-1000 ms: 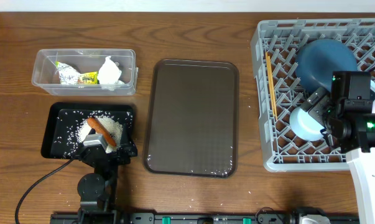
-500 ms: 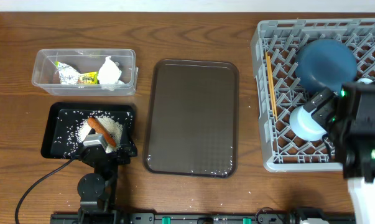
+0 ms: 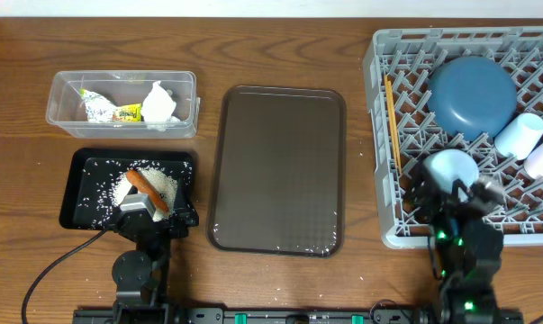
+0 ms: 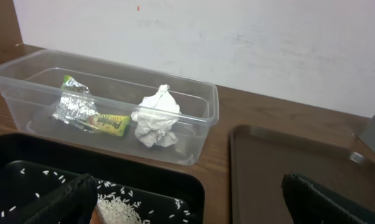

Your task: Sort waste into correct bins and load items into the dishwasher rack

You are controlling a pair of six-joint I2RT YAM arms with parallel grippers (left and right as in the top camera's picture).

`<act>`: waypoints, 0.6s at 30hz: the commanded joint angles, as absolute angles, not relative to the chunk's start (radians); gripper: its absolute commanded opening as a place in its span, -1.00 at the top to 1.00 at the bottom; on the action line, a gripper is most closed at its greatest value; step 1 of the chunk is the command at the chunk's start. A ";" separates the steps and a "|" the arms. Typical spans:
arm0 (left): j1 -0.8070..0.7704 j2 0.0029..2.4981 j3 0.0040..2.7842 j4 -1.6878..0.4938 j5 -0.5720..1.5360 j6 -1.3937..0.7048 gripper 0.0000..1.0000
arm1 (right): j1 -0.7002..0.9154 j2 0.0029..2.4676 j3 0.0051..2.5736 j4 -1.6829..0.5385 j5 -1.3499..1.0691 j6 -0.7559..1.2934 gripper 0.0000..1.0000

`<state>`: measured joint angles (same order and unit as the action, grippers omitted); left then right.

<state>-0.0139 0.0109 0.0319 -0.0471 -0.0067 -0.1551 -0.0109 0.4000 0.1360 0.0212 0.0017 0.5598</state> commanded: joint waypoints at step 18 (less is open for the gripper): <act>-0.010 0.005 0.004 -0.070 -0.026 -0.139 -0.94 | -0.015 0.003 0.006 -0.072 -0.046 0.175 -0.98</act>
